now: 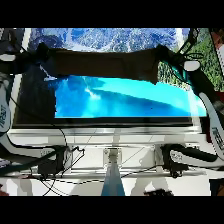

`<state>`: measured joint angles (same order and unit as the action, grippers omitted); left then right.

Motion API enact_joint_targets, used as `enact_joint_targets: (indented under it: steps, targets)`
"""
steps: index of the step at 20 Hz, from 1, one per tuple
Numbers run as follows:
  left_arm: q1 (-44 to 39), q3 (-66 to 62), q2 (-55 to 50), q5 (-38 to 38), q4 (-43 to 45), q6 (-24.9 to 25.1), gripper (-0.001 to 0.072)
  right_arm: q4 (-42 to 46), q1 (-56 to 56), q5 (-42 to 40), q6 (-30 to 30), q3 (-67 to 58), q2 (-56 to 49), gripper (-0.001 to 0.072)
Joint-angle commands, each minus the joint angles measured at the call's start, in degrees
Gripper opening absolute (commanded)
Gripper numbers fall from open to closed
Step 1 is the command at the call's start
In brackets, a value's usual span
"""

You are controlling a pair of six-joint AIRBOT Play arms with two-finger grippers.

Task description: Fold the clothes and pants, and hang the long-sleeved shirts on hangers.

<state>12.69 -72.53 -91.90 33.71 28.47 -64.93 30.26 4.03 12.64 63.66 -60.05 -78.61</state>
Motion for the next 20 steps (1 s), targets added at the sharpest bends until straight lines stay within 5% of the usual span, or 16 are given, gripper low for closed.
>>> enact_joint_targets:
  steps: [1,5,6,7,8,14,20]
  targets:
    - [-4.31,-0.46,-4.46,-13.29,-2.19,-0.70,0.0014,-0.07,2.14,-11.26,0.28,-6.67,-9.33,0.0016]
    - [-7.39,-1.62,-8.59,-18.73,-2.10,-0.68,0.0018,-0.04,2.21,-11.13,0.26,-13.55,-18.53,0.0021]
    - [-7.72,-1.62,-9.07,-18.64,-1.66,-0.68,0.0148,-0.02,2.19,-10.93,0.26,-13.84,-19.30,0.0132]
    - [-7.74,-1.62,-9.27,-17.86,-0.39,-0.63,0.0512,0.04,2.16,-10.16,0.20,-13.86,-19.41,0.0452]
    - [-7.69,-1.62,-9.22,-17.09,1.70,-0.44,0.0715,0.24,2.05,-9.18,0.02,-13.90,-19.37,0.0697]
    - [0.87,-1.64,-5.20,4.07,17.57,0.74,0.0700,5.84,2.03,-4.17,-0.13,-13.99,-19.28,0.0690]
    - [6.97,-3.78,-8.22,15.47,17.40,-3.23,0.0697,7.69,2.05,-3.76,-0.11,-13.99,-19.28,0.0689]
